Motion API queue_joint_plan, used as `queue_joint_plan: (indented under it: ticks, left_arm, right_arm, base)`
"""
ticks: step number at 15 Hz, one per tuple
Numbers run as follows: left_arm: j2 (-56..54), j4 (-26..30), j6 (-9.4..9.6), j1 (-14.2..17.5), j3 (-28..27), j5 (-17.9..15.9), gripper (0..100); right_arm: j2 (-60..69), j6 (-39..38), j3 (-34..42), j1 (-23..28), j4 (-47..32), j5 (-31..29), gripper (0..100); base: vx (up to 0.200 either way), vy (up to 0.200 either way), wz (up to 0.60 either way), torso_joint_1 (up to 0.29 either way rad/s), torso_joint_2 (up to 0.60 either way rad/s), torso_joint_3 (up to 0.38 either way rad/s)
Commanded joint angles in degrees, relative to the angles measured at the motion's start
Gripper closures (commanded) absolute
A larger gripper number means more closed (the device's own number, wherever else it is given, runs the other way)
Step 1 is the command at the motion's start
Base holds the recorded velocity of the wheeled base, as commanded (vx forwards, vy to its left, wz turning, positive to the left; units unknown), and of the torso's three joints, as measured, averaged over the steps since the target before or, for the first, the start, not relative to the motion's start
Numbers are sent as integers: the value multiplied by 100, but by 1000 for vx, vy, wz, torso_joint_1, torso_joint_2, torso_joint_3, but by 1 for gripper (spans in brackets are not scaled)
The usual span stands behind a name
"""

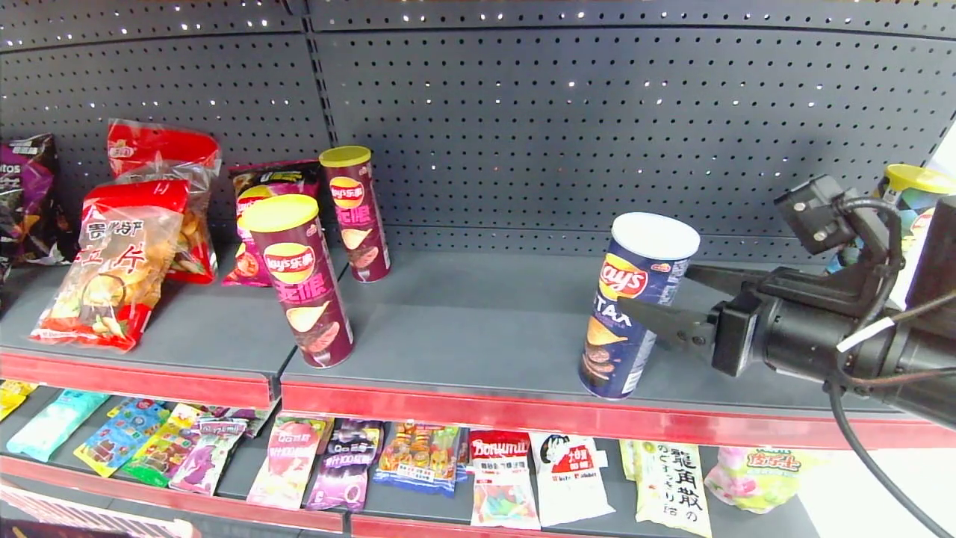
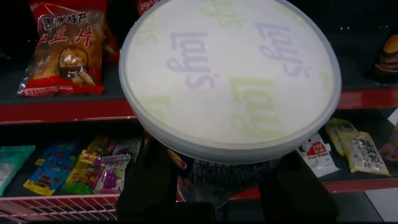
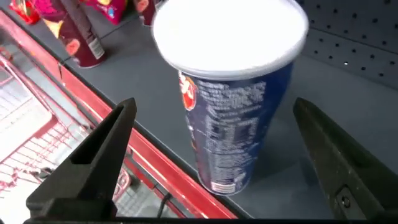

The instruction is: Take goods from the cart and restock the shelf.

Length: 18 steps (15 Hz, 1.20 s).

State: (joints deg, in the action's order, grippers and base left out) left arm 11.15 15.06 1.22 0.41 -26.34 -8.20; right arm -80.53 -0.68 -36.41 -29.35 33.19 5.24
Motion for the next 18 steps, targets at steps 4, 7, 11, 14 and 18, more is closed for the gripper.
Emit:
queue_joint_plan:
  ticks: [4, 7, 11, 14, 18]
  left_arm:
    - [1, 6, 1, 2, 6, -6, 100]
    - [-43, 24, -8, 2, 15, 12, 100]
    - [-149, 33, -8, 2, 103, 29, 100]
    - [-140, 24, 1, 2, 103, 29, 100]
    - [-140, 24, 1, 2, 103, 29, 100]
  right_arm:
    - [-323, -20, -129, -167, 3, -533, 0]
    - [-587, -11, -463, -202, 3, -735, 0]
    - [-771, -20, -639, -475, 3, -1069, 0]
    - [-938, -64, -832, -483, 3, -1324, 0]
    - [-1061, -169, -885, -475, 3, -1544, 0]
  base:
    - [0, 0, 0, 0, 0, 0]
    - [0, 0, 0, 0, 0, 0]
    - [0, 0, 0, 0, 0, 0]
    - [0, 0, 0, 0, 0, 0]
    - [0, 0, 0, 0, 0, 0]
